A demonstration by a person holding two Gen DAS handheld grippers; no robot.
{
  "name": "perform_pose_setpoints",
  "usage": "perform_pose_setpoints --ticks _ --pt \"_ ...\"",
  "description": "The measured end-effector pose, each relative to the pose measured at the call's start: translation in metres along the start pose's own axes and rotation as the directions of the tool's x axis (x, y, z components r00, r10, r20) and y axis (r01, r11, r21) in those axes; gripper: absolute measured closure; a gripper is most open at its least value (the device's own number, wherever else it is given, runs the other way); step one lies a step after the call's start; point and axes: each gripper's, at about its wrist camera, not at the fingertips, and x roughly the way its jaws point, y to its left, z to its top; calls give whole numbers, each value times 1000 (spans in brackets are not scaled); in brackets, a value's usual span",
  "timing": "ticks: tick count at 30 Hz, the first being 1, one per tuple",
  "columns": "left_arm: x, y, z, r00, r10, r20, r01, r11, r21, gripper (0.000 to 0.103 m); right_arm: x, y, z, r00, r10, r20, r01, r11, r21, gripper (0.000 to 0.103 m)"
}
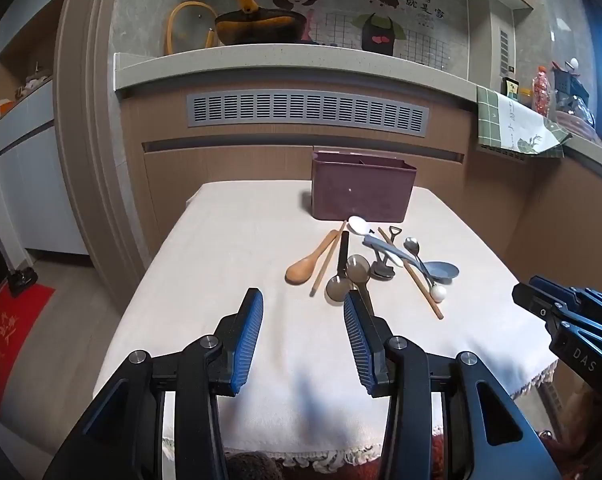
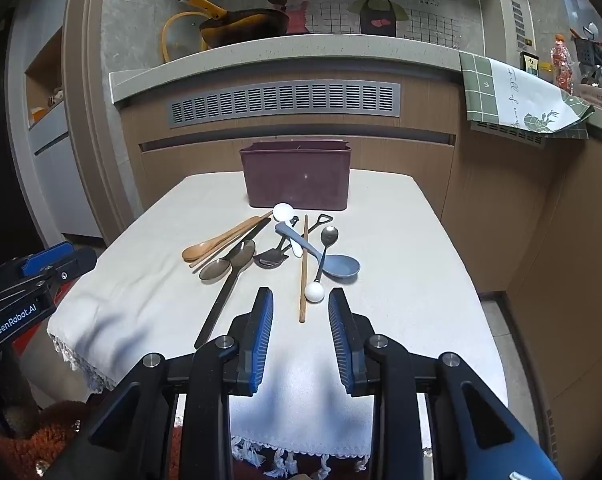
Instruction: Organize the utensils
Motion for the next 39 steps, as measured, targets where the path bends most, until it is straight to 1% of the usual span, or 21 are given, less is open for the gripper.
perform_pose_setpoints --ticks 7,8,10,15,21,39 --pt "-1 -1 -1 1000 6 12 -6 1000 6 60 -2 -3 -3 1000 5 -12 -5 1000 -10 76" --pt "-1 -2 -1 1000 6 13 -6 1000 7 60 0 2 2 1000 1 -19 -1 1000 -11 76" --pt "0 2 -2 1000 -6 1 6 1000 -2 60 0 3 2 1000 -1 -18 1 1000 -11 76" --pt "0 1 -2 1000 -4 1 4 1000 1 60 2 3 3 1000 -1 -21 0 1000 -9 76" --pt "1 -7 -9 1000 -5 -1 5 1000 2 60 2 2 2 1000 1 -21 -2 1000 -9 76" --pt "3 -9 -9 1000 -6 -7 6 1000 1 60 5 2 2 999 7 -34 -7 1000 -1 76"
